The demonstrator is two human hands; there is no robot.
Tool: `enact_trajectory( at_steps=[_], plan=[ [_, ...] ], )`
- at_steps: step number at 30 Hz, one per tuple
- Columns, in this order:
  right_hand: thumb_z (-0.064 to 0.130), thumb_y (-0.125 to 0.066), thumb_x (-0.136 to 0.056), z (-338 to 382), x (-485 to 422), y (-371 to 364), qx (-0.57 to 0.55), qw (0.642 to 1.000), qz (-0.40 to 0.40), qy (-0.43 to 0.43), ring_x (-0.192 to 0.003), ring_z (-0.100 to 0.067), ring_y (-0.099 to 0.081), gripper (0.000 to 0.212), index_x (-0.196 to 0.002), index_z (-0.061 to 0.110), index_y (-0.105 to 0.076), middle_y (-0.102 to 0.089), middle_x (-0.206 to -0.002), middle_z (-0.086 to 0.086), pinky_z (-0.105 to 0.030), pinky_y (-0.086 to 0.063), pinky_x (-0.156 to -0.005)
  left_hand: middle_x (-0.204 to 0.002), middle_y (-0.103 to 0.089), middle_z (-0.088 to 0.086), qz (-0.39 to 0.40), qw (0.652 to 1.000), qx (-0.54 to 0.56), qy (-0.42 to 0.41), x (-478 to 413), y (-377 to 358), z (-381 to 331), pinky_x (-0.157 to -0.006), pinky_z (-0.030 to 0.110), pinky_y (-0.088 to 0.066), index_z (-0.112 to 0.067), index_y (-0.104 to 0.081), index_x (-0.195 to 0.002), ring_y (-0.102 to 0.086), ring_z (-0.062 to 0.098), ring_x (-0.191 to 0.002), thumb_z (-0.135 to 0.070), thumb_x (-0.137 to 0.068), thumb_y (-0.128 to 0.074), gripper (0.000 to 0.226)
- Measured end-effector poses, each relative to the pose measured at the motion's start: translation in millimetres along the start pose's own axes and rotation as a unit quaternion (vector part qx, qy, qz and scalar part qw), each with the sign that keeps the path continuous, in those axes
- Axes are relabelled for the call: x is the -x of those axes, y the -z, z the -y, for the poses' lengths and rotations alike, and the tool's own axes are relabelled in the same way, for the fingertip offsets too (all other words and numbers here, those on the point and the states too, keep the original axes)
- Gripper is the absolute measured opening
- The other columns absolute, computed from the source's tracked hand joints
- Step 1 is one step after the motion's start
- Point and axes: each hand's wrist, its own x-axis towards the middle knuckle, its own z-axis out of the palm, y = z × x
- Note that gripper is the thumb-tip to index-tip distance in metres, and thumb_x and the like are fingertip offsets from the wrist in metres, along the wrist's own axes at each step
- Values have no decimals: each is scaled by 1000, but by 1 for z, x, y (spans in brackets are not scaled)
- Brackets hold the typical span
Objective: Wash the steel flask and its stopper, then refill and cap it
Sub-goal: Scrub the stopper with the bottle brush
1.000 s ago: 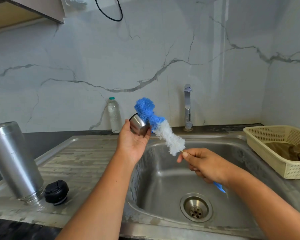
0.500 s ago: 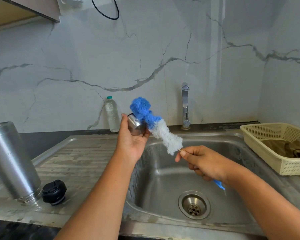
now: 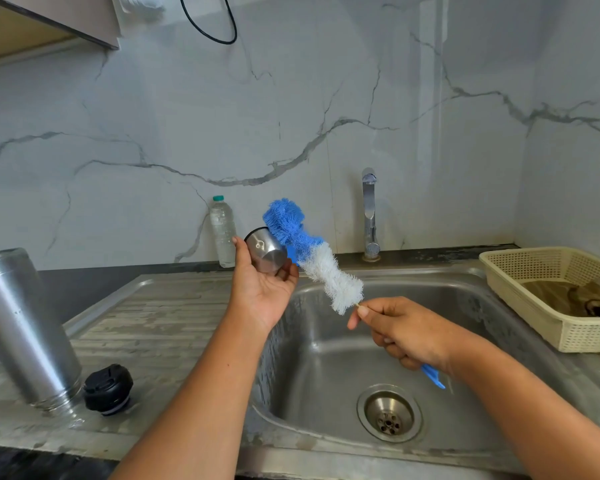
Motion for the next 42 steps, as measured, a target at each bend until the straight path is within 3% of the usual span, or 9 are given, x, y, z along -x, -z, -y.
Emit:
enact_trajectory(
  at_steps=[6, 12, 16, 20, 25, 29, 32, 36, 42],
  plan=[
    [41, -44, -108, -1, -1, 2, -6, 1000, -3, 0, -51, -10, -20, 34, -108, 19, -70, -35, -59, 8, -27, -18, -45, -119, -71, 16, -7, 1000, -18, -24, 3, -1, 0, -88, 30, -53, -10, -62, -128, -67, 24, -104, -62, -94, -61, 62],
    [41, -45, -107, -2, -2, 0, 6, 1000, -3, 0, -50, -10, -20, 34, -106, 20, -71, -35, -59, 8, -26, -17, -46, -118, -70, 18, -30, 999, -1, -16, -1, 0, -2, -75, 34, -58, -9, -55, -140, -70, 26, -96, -49, -107, -50, 52],
    [42, -45, -108, -2, -5, -1, 15, 1000, -8, 1, -50, -10, -20, 33, -103, 23, -72, -35, -58, 9, -28, -17, -46, -126, -72, 19, 3, 999, -16, -29, -1, 0, 3, -107, 42, -53, -10, -60, -136, -70, 31, -118, -62, -98, -57, 64],
    [42, -46, -108, -2, -2, 3, 9, 1000, 23, -7, -50, -10, -21, 33, -104, 22, -72, -36, -58, 8, -27, -18, -47, -121, -73, 16, -4, 997, -24, -74, 3, -3, -3, -90, 36, -61, -13, -62, -130, -71, 28, -105, -55, -95, -66, 55],
    [42, -45, -108, -2, 1, 0, 21, 998, 54, -14, -50, -10, -22, 34, -106, 22, -72, -36, -59, 8, -26, -19, -46, -124, -74, 18, -14, 998, -1, -56, 0, 4, -8, -110, 49, -51, -14, -64, -129, -69, 31, -116, -57, -95, -65, 54],
    [43, -43, -108, -4, -3, 2, -10, 1000, 12, -11, -50, -10, -21, 35, -106, 21, -70, -36, -60, 7, -25, -18, -45, -113, -76, 16, 21, 999, -39, -13, 0, 1, 5, -96, 38, -56, -11, -63, -134, -71, 28, -104, -66, -91, -63, 70],
    [43, -45, -107, -4, 0, 7, -41, 997, 52, -25, -52, -11, -19, 34, -107, 20, -71, -34, -62, 5, -24, -17, -45, -109, -71, 18, 0, 1000, -6, -20, -2, 3, -3, -96, 37, -54, -9, -62, -134, -68, 29, -96, -66, -92, -63, 71],
    [43, -46, -107, -4, 0, 1, -45, 995, 83, -28, -52, -11, -19, 33, -104, 22, -72, -33, -62, 5, -22, -17, -42, -121, -68, 19, -12, 999, 21, -27, -5, 9, -9, -106, 39, -50, -8, -63, -131, -64, 29, -104, -72, -89, -62, 76],
    [42, -44, -108, -4, -3, 1, -65, 997, 42, -14, -49, -9, -19, 35, -107, 18, -69, -32, -62, 5, -21, -18, -40, -123, -66, 15, 4, 1000, 6, -19, -4, 3, -1, -88, 31, -52, -10, -62, -131, -58, 24, -109, -68, -88, -67, 73]
  ],
)
